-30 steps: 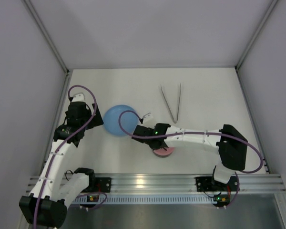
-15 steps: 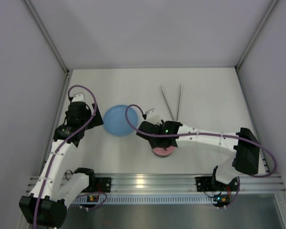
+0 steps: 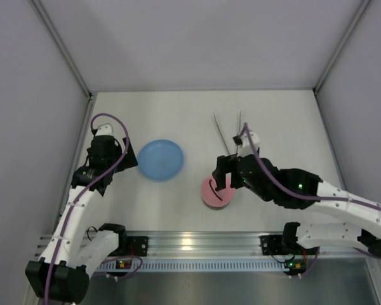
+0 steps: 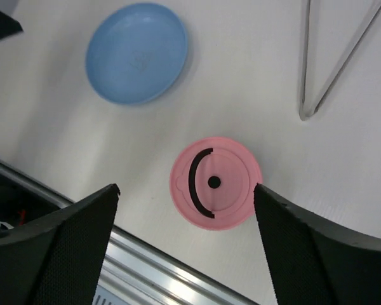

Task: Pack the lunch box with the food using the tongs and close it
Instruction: Reset both arms

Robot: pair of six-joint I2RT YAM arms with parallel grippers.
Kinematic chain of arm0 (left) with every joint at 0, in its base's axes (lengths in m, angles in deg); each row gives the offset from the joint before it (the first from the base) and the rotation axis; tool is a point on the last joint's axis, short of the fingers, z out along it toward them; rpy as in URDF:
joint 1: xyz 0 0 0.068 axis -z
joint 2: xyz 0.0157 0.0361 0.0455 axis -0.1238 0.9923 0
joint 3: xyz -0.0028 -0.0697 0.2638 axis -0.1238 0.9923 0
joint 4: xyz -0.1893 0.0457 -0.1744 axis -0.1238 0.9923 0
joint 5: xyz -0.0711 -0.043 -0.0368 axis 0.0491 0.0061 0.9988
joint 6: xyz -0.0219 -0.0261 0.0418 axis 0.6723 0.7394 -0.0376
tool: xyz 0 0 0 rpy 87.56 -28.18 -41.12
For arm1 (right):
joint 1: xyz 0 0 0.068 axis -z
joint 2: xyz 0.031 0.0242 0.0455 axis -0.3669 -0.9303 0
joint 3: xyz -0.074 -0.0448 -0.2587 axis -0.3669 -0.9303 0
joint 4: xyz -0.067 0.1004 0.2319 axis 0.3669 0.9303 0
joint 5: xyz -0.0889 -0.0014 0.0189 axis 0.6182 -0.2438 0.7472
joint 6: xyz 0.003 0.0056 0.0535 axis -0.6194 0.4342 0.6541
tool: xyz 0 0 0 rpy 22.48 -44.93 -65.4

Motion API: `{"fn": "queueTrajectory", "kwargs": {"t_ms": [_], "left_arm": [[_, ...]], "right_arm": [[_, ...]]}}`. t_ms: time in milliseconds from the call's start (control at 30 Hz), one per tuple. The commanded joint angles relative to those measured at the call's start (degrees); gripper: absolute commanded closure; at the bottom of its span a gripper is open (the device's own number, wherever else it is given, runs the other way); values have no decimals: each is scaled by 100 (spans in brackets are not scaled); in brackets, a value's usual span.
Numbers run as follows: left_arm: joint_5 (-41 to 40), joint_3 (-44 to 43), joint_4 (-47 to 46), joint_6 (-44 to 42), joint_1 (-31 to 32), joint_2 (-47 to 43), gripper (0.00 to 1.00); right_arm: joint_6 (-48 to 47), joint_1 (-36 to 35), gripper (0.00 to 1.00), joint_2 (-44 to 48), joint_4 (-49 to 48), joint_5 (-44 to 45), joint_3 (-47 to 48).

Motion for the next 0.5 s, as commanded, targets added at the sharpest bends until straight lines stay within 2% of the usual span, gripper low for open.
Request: {"fn": "queueTrajectory", "kwargs": {"t_ms": [0, 33, 167, 467], "left_arm": [[-78, 32, -25, -21, 43, 8, 1], [-69, 32, -25, -22, 43, 8, 1], [-34, 23, -25, -30, 52, 35, 1], [1, 32, -34, -39, 69, 35, 1]], "right_arm": [[-125, -22, 11, 691, -583, 466, -204], [-117, -31, 1, 867, -548, 545, -221], [85, -22, 1, 1053, -214, 976, -300], [191, -22, 0, 1413, -565, 1099, -837]]}}
